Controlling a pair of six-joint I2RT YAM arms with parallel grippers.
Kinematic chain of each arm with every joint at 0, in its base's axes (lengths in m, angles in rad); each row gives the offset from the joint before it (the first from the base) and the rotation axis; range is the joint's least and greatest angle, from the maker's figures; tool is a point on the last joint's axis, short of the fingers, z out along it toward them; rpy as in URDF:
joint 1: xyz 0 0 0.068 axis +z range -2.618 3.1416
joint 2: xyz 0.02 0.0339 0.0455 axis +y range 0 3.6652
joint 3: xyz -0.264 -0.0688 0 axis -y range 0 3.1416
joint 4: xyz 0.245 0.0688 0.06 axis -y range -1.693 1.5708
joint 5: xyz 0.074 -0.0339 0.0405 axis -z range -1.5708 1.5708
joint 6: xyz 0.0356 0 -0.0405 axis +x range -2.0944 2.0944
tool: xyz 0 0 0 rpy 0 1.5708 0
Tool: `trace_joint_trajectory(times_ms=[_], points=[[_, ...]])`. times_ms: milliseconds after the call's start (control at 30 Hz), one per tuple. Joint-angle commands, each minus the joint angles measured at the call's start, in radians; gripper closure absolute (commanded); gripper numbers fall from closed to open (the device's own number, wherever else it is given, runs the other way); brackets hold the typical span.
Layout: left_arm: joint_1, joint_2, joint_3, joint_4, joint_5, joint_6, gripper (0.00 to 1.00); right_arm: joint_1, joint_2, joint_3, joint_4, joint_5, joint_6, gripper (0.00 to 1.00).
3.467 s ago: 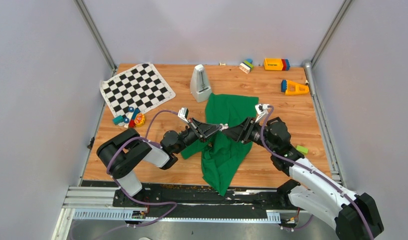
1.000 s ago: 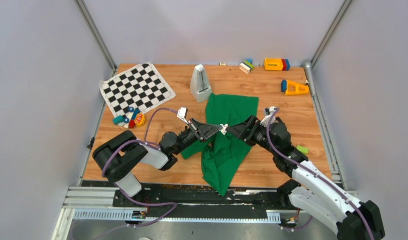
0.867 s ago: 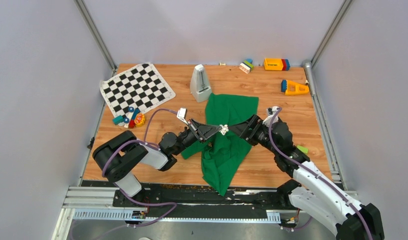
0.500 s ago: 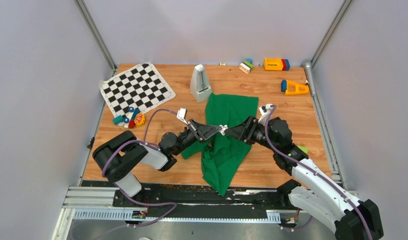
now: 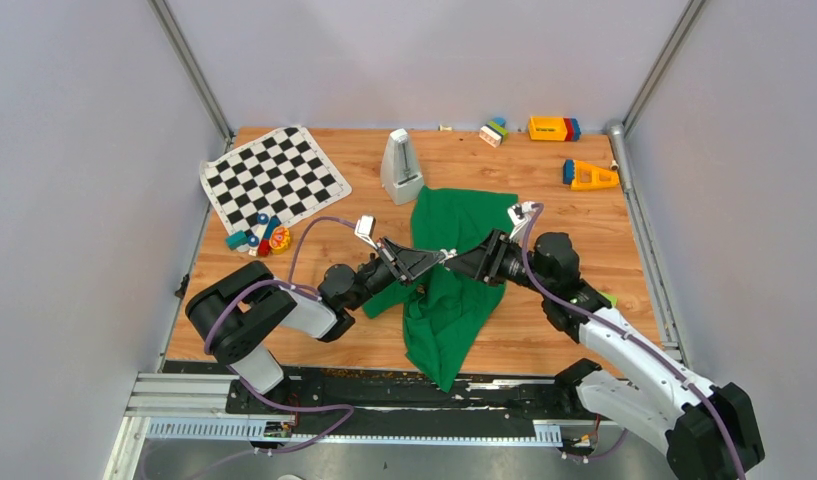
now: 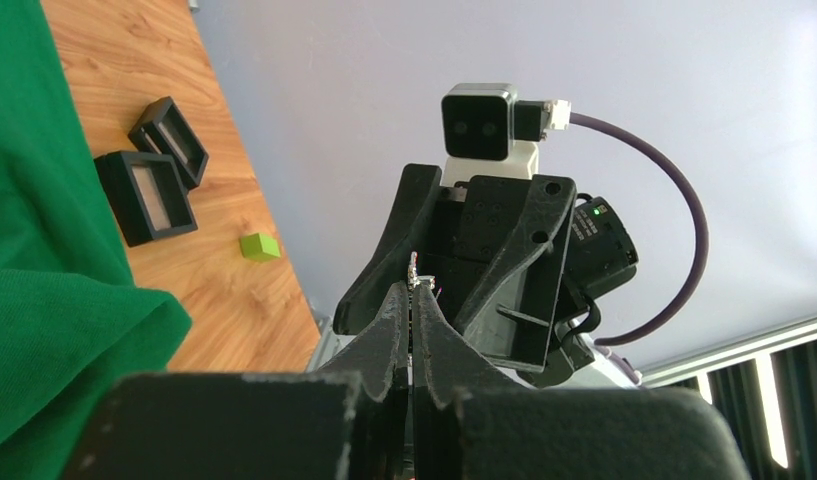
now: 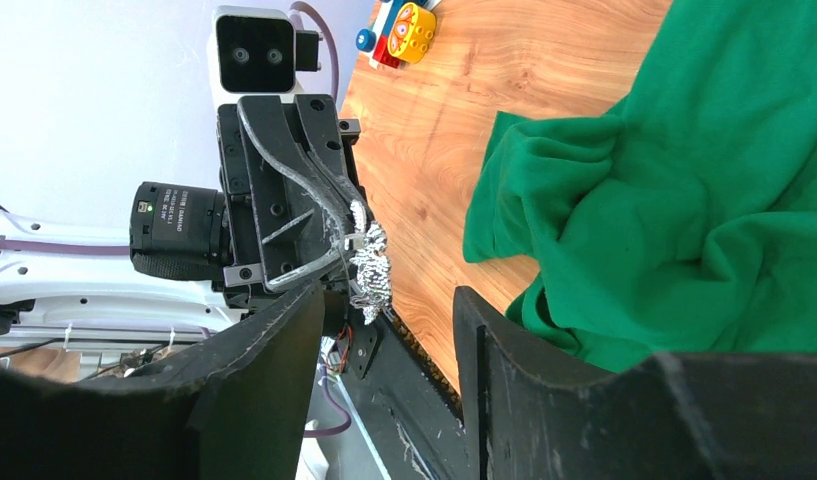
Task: Remove the brooch from the garment
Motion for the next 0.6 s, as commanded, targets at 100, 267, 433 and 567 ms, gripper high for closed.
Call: trace_joint_trajectory(times_ms=[100,267,433,567], points=[[-0.012,-0.001,0.028,0.043,0.0,0.028,1.0,-0.002,0.017,0.043,0.024,0.033,0.005,0.55],[-0.02,0.007,0.03,0.043,-0.004,0.031,1.0,-0.002,0.038,0.044,0.0,0.082,0.032,0.62],[-0.025,0.005,0.035,0.044,-0.003,0.042,1.0,-0.002,0.044,0.042,-0.034,0.129,0.061,0.67],[-0.027,-0.01,0.034,0.048,-0.003,0.067,1.0,-0.002,0.052,0.045,-0.059,0.142,0.059,0.7]])
